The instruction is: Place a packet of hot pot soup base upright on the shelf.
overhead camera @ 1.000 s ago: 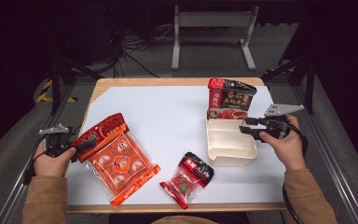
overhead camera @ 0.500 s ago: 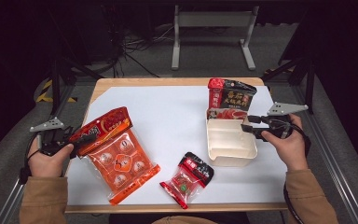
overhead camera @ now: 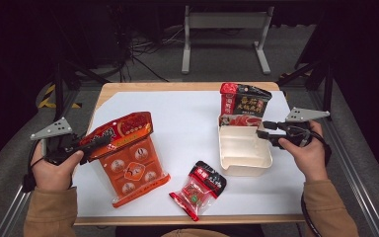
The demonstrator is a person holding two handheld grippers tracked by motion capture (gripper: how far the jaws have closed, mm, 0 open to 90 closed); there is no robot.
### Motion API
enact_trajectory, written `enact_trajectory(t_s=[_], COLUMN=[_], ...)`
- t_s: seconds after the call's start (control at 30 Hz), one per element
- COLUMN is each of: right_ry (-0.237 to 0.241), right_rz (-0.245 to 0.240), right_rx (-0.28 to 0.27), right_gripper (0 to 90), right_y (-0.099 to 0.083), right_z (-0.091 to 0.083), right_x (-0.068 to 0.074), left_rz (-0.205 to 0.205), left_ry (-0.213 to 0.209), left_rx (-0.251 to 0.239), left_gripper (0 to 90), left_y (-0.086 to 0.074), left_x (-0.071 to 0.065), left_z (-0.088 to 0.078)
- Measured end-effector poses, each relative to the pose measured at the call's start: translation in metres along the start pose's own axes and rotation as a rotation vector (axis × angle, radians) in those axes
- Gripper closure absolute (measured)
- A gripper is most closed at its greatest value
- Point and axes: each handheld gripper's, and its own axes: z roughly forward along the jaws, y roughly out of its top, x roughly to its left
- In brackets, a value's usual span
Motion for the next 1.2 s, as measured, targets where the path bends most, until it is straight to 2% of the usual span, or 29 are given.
enact_trajectory(t_s=[0.3, 0.4, 0.57, 0.63, 0.73, 0.9, 1.2], right_ry=[-0.006, -0.003, 0.000, 0.003, 0.011, 0.037, 0.101], right_rz=[-0.001, -0.004, -0.013, -0.013, -0.019, -0.041, -0.075], right_rx=[-0.010, -0.015, -0.027, -0.031, -0.040, -0.057, -0.079], right_gripper=[53.3, 53.3, 53.8, 53.9, 54.4, 54.5, 50.3], right_y=[0.000, 0.002, 0.006, 0.007, 0.010, 0.020, 0.037], right_z=[-0.001, -0.001, -0.002, -0.002, -0.001, 0.002, 0.013], right_x=[0.000, 0.001, 0.003, 0.004, 0.007, 0.017, 0.034], left_rz=[0.069, 0.092, 0.116, 0.132, 0.133, 0.143, 0.178], left_ry=[-0.025, -0.040, -0.039, -0.026, -0.024, -0.063, -0.134], left_rx=[-0.035, -0.049, -0.050, -0.046, -0.051, -0.069, -0.082], left_gripper=[90.0, 90.0, 90.0, 90.0, 90.0, 90.0, 90.0], left_y=[0.013, 0.020, 0.027, 0.029, 0.033, 0.039, 0.052], left_x=[-0.016, -0.025, -0.029, -0.030, -0.030, -0.030, -0.040], left_z=[0.000, 0.003, 0.007, 0.009, 0.010, 0.016, 0.034])
